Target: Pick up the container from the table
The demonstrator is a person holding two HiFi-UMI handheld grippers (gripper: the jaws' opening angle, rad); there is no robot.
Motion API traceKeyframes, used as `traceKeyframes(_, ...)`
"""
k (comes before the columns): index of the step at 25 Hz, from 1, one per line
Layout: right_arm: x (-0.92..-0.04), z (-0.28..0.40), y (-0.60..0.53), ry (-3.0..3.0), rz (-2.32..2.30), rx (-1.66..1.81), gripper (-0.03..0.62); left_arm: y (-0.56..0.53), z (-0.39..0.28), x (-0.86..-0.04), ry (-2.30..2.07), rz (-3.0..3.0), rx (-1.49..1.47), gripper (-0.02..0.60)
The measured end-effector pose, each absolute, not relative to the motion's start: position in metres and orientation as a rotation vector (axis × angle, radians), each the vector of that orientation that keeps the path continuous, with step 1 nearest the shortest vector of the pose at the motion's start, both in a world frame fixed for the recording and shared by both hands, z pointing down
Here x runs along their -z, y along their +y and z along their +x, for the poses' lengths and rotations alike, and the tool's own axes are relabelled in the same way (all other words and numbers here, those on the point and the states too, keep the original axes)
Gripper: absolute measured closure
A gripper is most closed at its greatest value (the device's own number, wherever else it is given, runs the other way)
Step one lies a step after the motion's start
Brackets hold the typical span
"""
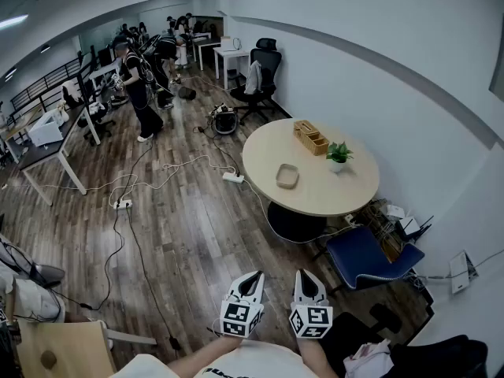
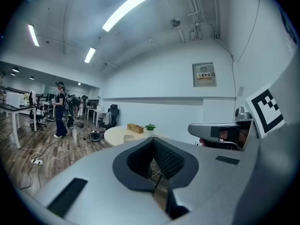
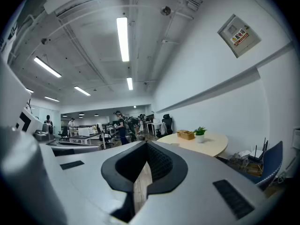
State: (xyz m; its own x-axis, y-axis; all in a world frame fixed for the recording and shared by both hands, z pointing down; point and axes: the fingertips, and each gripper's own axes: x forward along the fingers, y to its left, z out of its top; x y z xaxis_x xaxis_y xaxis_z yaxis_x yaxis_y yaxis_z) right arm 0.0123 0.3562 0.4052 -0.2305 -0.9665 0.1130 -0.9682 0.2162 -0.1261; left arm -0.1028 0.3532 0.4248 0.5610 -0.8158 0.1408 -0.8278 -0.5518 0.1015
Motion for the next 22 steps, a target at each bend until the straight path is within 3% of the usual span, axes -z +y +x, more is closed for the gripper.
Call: traceKeyframes(22,-0.423,0.058,0.374,-2.505,1.881,-0.334,0.562,0.387,-0.055,-0.438,-1.459,2.623,-0.176,0.566)
